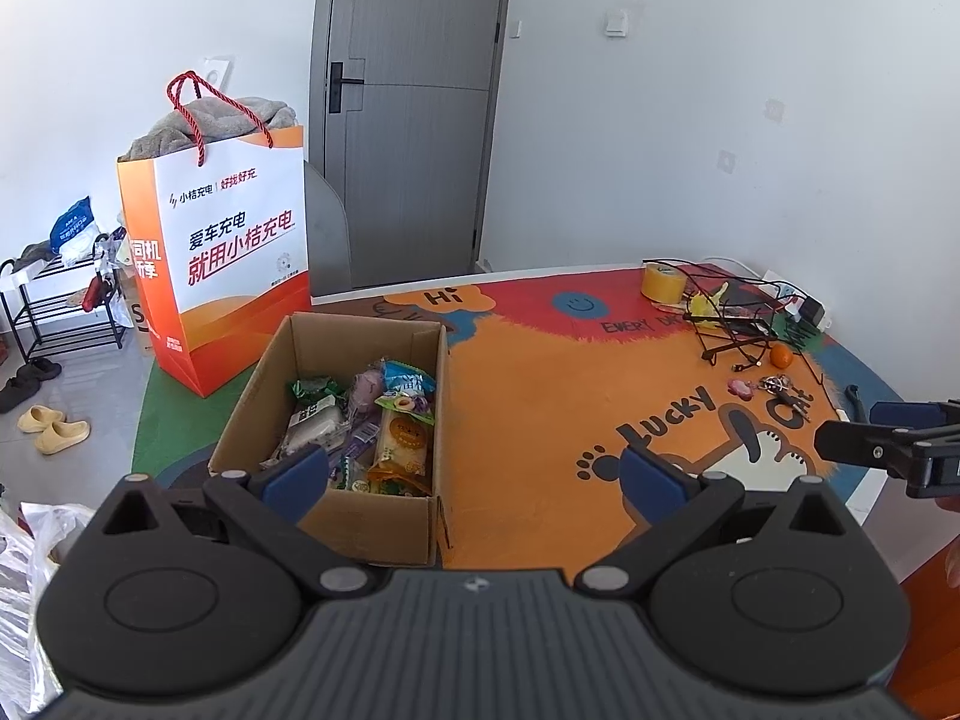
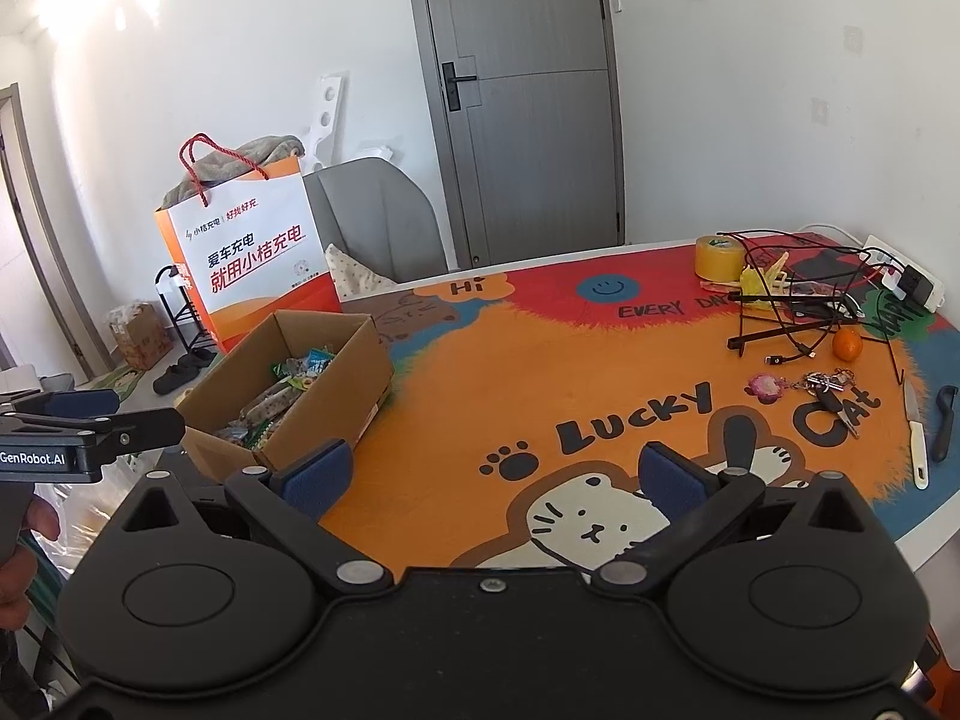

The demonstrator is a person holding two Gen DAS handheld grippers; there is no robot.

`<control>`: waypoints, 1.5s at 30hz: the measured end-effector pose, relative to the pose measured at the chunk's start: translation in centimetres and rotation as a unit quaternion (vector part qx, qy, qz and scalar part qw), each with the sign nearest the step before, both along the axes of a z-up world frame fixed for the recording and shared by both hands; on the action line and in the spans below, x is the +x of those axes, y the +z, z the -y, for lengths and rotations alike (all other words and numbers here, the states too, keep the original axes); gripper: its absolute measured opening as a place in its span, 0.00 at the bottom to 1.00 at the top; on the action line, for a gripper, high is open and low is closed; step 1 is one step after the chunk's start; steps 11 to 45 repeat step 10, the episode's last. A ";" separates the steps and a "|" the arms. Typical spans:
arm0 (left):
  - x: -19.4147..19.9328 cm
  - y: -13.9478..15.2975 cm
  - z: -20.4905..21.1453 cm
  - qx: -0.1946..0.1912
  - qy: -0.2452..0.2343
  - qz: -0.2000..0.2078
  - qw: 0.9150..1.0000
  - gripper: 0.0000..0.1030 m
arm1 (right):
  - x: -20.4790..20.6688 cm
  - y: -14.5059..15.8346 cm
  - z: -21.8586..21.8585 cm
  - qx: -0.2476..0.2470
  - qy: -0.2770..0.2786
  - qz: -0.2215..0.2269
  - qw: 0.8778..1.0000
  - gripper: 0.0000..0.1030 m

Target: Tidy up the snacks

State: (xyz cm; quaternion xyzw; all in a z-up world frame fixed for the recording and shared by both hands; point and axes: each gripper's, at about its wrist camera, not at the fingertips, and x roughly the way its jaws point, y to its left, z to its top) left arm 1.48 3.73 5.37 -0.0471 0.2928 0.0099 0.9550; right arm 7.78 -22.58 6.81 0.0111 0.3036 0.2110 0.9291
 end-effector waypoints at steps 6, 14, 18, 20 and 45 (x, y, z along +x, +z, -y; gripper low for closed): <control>-0.2 0.0 -0.1 -0.001 0.000 0.005 1.000 1.00 | 0.1 -0.1 0.1 0.002 0.001 -0.003 1.000 1.00; -0.2 0.0 0.0 0.002 -0.003 0.005 1.000 1.00 | 0.0 -0.1 0.1 0.002 0.003 -0.004 1.000 1.00; -0.2 0.0 0.0 0.002 -0.003 0.005 1.000 1.00 | 0.0 -0.1 0.1 0.002 0.003 -0.004 1.000 1.00; -0.2 0.0 0.0 0.002 -0.003 0.005 1.000 1.00 | 0.0 -0.1 0.1 0.002 0.003 -0.004 1.000 1.00; -0.2 0.0 0.0 0.002 -0.003 0.005 1.000 1.00 | 0.0 -0.1 0.1 0.002 0.003 -0.004 1.000 1.00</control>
